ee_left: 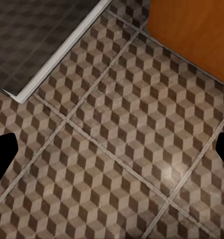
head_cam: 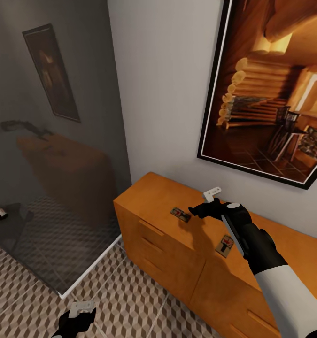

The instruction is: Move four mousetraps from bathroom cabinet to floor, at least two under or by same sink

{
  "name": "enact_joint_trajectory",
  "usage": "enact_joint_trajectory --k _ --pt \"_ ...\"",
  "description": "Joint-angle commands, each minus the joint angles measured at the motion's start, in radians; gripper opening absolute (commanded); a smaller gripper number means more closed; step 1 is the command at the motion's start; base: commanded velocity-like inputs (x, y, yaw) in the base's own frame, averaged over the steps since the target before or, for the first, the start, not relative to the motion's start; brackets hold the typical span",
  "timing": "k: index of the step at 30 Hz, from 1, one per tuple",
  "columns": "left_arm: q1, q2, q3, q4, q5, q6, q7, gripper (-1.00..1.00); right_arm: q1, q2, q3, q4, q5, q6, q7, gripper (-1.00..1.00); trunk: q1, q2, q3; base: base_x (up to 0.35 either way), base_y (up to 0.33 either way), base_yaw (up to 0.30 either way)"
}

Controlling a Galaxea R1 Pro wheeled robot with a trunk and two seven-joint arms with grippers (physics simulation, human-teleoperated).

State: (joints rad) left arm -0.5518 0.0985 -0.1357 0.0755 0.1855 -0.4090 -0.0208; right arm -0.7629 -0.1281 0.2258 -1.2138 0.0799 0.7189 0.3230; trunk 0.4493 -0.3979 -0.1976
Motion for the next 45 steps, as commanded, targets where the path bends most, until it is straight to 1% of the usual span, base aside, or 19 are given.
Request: enact_joint_trajectory --k 1,7,12,18,45 --pt "-0.002 0.000 -0.009 0.004 0.009 -0.007 -0.002 1.00 -0.001 -0.001 0.001 -0.001 0.008 0.004 0.006 1.00 0.001 -0.002 -0.002 0.033 0.001 0.000" --pt "-0.002 0.000 -0.009 0.004 0.009 -0.007 -0.002 1.00 -0.001 -0.001 0.001 -0.001 0.007 0.004 0.008 1.00 0.001 -0.002 -0.002 0.013 0.000 0.000" --pt "-0.002 0.000 -0.009 0.004 0.009 -0.007 -0.002 1.00 -0.001 0.000 0.001 -0.001 0.009 0.004 0.067 1.00 0.001 -0.002 -0.002 0.001 0.000 0.000" --pt "-0.002 0.000 -0.009 0.004 0.009 -0.007 -0.002 1.00 -0.001 0.000 0.001 -0.001 0.012 0.004 0.101 1.00 0.001 -0.002 -0.002 0.000 0.000 0.000" --pt "-0.002 0.000 -0.009 0.004 0.009 -0.007 -0.002 1.00 -0.001 -0.001 0.001 -0.001 0.014 0.004 0.110 1.00 0.001 -0.002 -0.002 0.000 0.000 0.000"
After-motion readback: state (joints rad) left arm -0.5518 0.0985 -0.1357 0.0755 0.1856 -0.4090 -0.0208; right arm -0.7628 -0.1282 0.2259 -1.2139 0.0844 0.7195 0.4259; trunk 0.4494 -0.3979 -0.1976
